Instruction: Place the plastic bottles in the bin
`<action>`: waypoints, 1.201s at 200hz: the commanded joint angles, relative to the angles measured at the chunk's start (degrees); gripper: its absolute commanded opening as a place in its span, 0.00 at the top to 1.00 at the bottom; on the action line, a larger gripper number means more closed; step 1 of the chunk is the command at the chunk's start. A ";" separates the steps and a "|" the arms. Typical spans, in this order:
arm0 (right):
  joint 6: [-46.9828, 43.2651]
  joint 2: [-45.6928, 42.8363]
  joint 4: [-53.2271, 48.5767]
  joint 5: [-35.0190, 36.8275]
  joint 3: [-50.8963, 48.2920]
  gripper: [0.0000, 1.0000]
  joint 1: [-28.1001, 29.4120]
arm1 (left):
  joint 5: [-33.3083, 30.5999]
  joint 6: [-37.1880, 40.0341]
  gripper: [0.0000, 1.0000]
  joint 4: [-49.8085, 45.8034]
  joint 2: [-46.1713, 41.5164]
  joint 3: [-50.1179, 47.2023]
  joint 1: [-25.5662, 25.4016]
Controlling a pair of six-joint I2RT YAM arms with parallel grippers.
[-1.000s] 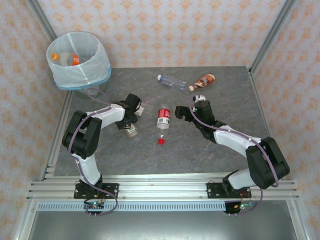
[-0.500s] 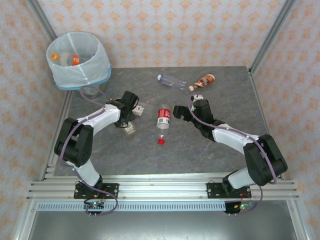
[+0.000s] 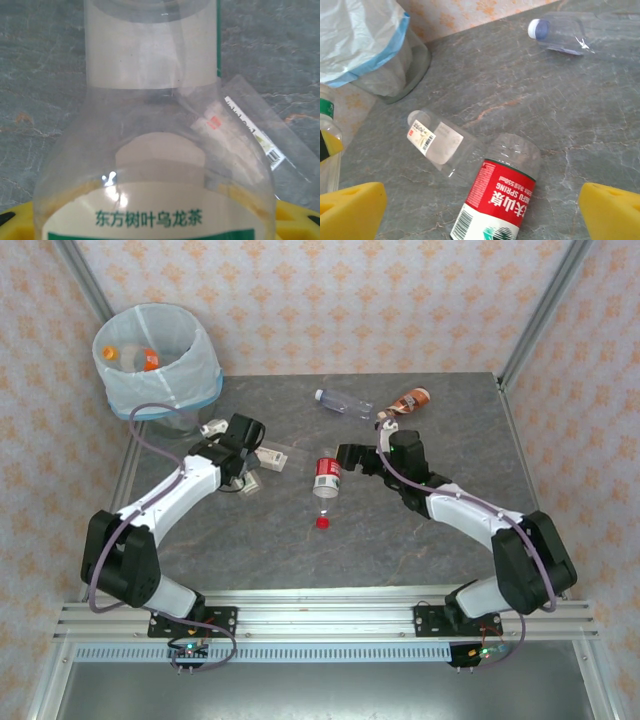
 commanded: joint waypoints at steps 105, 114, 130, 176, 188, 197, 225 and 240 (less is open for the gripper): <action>-8.32 -7.70 -0.38 -1.11 1.45 0.01 3.48 | -2.86 7.08 1.00 0.53 -11.94 4.66 0.17; -9.22 -7.76 -1.08 -1.19 1.92 0.01 4.12 | -3.09 7.52 1.00 1.51 -12.61 4.49 0.26; -10.11 -7.84 -2.15 -1.38 2.83 0.01 5.03 | -3.62 7.98 1.00 2.60 -13.46 4.76 0.26; -13.54 -7.59 -1.10 -3.13 3.67 0.01 7.23 | -5.34 8.34 1.00 7.93 -14.06 5.84 0.65; -13.61 -7.34 -0.58 -3.81 3.83 0.01 7.35 | -5.96 7.96 1.00 8.82 -13.51 6.93 0.77; -13.59 -7.28 -0.47 -3.77 3.94 0.01 7.33 | -6.58 7.77 1.00 9.61 -13.14 7.54 0.87; -13.38 -7.32 1.35 -2.46 2.52 0.01 7.32 | -7.09 7.86 1.00 12.82 -11.27 9.51 1.48; -13.24 -7.32 2.74 -0.20 1.13 0.01 7.32 | -4.95 8.17 1.00 12.62 -9.46 12.07 2.38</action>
